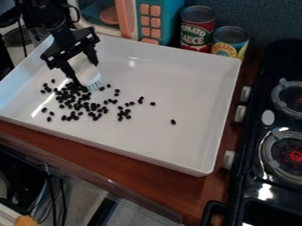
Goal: Sweep into pile
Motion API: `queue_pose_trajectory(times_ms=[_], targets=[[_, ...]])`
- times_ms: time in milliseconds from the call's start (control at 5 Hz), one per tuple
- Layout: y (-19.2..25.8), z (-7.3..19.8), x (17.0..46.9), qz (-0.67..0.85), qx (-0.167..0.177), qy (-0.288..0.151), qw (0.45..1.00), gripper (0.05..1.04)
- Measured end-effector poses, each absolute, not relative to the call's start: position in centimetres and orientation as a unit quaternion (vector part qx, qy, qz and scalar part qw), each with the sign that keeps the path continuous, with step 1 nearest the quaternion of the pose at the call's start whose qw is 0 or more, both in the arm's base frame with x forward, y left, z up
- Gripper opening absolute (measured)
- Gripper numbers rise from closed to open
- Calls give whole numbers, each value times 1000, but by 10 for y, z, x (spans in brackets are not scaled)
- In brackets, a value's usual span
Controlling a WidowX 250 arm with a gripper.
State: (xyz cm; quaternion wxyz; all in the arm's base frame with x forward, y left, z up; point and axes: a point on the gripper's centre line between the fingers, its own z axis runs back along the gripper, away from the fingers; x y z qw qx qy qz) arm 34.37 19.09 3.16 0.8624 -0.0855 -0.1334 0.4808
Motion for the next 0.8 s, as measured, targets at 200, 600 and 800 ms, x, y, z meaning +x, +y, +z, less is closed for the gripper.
queue_pose_trajectory(times_ms=[200, 600, 800], targets=[[193, 34, 339, 496, -84, -131, 854, 732], [194, 35, 327, 531, -82, -124, 834, 732], [186, 43, 332, 522, -92, -138, 837, 732]])
